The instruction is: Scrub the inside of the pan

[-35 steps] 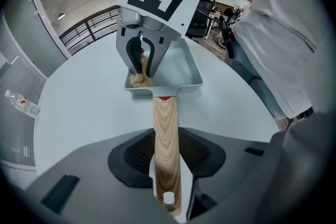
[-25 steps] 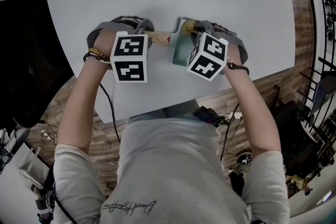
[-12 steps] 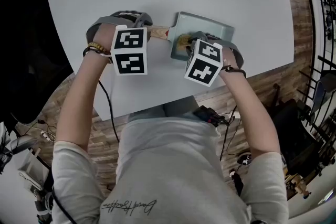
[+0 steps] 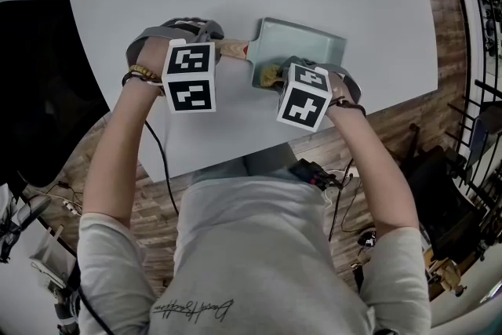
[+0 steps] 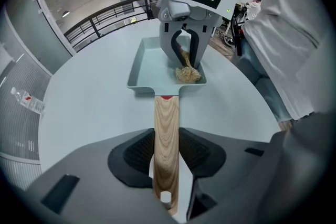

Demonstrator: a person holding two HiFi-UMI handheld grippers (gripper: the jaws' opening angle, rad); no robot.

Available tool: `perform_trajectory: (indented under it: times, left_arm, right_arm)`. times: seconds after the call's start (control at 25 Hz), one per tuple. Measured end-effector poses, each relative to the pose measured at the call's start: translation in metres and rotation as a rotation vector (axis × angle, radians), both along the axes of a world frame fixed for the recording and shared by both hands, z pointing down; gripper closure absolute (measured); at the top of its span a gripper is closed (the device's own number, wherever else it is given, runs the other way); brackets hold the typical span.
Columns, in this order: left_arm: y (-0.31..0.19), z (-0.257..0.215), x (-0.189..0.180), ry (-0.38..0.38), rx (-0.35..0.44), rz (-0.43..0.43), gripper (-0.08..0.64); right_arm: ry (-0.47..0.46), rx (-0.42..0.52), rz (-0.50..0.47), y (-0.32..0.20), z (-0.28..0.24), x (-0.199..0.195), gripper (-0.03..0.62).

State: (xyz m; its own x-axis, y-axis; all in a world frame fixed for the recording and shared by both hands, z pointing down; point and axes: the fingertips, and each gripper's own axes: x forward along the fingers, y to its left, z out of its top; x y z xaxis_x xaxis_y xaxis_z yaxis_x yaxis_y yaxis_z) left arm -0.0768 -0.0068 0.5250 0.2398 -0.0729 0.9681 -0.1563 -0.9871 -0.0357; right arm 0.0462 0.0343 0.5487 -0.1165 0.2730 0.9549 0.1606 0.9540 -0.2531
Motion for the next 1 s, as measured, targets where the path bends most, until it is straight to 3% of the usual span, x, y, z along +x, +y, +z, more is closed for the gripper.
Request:
perform_trajectory:
  times: [0.2, 0.44, 0.76, 1.0]
  left_arm:
    - [0.002, -0.002, 0.0, -0.003, -0.007, 0.022, 0.411]
    - [0.005, -0.003, 0.0, -0.018, -0.01, 0.05, 0.411]
    - [0.006, -0.004, 0.002, -0.017, -0.016, 0.058, 0.411]
    - [0.005, -0.004, 0.002, -0.012, -0.017, 0.048, 0.411]
  right_arm:
    - [-0.035, 0.166, -0.002, -0.005, 0.0, 0.0, 0.525]
    - [-0.033, 0.222, 0.017, -0.027, 0.001, -0.002, 0.523]
    - [-0.025, 0.412, 0.045, -0.097, 0.002, -0.005, 0.522]
    - [-0.048, 0.45, 0.043, -0.101, 0.003, -0.005, 0.522]
